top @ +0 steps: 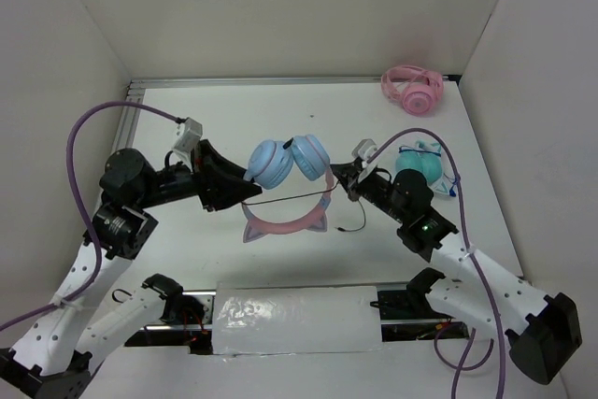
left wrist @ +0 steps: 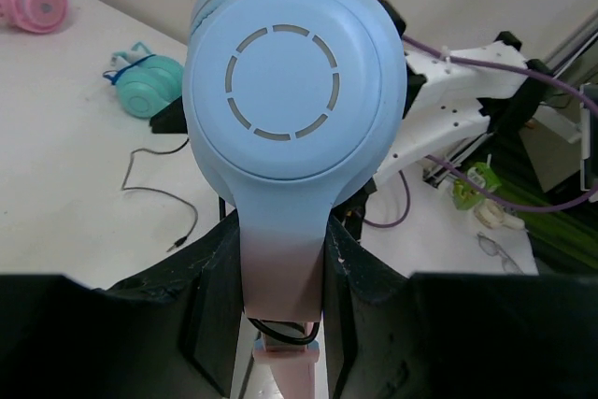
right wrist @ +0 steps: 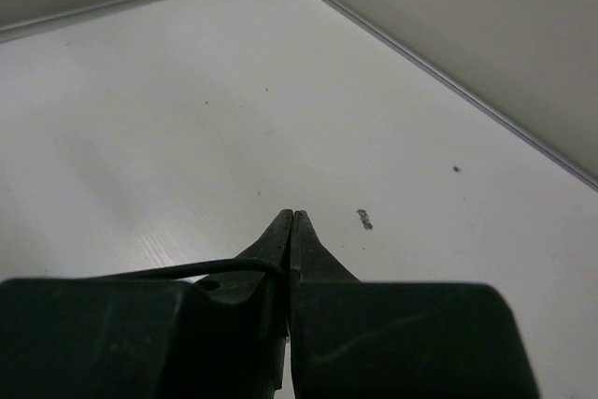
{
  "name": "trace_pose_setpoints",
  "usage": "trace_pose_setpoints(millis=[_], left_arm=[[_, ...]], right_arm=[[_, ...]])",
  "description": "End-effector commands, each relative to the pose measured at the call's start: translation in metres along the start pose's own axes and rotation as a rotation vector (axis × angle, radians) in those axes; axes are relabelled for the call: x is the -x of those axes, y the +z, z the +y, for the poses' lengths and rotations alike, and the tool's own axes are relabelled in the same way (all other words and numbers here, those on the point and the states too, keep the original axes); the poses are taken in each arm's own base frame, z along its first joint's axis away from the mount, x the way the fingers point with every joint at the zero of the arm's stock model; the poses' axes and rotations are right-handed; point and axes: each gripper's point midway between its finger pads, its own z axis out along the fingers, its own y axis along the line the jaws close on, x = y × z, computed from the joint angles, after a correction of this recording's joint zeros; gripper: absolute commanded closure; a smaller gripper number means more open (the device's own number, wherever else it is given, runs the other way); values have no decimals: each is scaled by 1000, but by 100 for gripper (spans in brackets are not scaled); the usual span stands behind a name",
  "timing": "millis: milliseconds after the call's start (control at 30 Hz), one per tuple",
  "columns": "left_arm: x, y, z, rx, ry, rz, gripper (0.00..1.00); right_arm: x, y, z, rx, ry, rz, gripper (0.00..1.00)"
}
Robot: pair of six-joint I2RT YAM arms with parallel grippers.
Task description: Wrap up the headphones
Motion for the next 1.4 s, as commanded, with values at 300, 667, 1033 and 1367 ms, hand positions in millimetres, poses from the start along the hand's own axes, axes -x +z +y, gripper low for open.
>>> trace_pose_setpoints(millis=[300, 667, 1033, 1367], left_arm=[[77, -7, -52, -119, -60, -259, 100], [115, -10, -33, -41, -271, -484, 100], [172, -17, -2, 94, -365, -727, 100], [188, -11, 35, 193, -499, -824, 100]], right_arm=[[82, 51, 20, 191, 111, -428, 85], [73, 121, 55, 388, 317, -428, 80], [3, 167, 126, 448, 508, -290, 76], [-25, 168, 206, 573, 563, -174, 79]])
